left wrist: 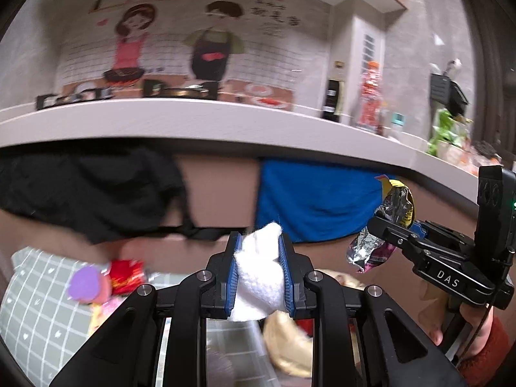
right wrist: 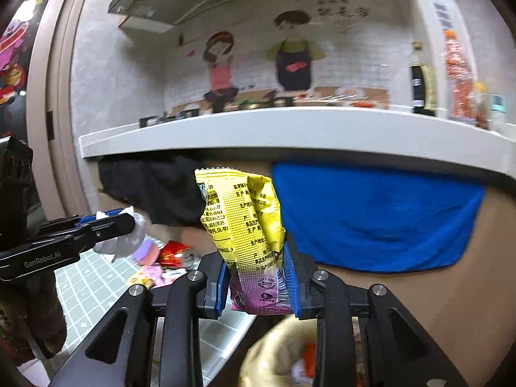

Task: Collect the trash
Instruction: 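Grasp the yellow-pink snack packet with the right tool while the left tool holds the tissue, then carry the tissue and snack packet over the bin and open both tools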

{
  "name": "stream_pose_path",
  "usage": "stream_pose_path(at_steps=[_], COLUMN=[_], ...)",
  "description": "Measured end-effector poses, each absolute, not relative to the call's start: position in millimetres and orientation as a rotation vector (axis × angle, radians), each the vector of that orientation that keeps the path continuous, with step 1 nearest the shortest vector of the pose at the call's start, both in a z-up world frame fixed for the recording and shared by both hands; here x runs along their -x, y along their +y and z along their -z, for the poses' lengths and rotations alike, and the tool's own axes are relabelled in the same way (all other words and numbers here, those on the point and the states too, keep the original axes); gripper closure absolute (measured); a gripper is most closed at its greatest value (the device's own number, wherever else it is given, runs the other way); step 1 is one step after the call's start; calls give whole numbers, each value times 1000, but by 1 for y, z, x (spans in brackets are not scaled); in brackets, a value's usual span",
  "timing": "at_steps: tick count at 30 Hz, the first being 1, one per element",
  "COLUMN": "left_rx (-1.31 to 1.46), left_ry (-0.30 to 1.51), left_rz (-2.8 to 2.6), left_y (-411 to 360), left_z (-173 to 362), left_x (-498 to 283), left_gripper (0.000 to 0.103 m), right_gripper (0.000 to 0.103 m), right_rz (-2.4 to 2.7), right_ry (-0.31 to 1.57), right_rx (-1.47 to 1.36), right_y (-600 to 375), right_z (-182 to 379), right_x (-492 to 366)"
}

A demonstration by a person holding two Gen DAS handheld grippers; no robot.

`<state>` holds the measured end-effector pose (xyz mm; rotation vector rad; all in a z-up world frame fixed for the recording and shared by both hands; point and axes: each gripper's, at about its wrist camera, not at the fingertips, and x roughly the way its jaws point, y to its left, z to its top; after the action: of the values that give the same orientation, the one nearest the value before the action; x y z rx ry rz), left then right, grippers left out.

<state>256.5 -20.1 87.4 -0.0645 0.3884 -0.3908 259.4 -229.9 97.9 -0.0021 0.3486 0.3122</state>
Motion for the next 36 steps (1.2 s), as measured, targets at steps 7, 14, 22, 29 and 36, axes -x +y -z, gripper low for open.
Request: stream_pose_path(at_steps=[7, 14, 22, 29, 36], left_rx=[28, -1, 8, 17, 9], left_ry=[361, 381, 460, 526, 579], left_rz=[460, 494, 525, 534, 545], left_y=[-76, -110, -127, -136, -144], left_z=[-94, -77, -42, -11, 12], left_x=[-261, -269, -290, -306, -315], left_gripper=[79, 79, 79, 79, 79], right_gripper=[75, 75, 75, 75, 75], right_rz=[-230, -205, -205, -205, -203], right_ry=[343, 360, 425, 489, 542], right_rx=[-46, -67, -118, -145, -176], right_y=[-283, -307, -324, -329, -334], right_z=[-96, -81, -50, -22, -1], right_x=[-252, -249, -264, -281, -292])
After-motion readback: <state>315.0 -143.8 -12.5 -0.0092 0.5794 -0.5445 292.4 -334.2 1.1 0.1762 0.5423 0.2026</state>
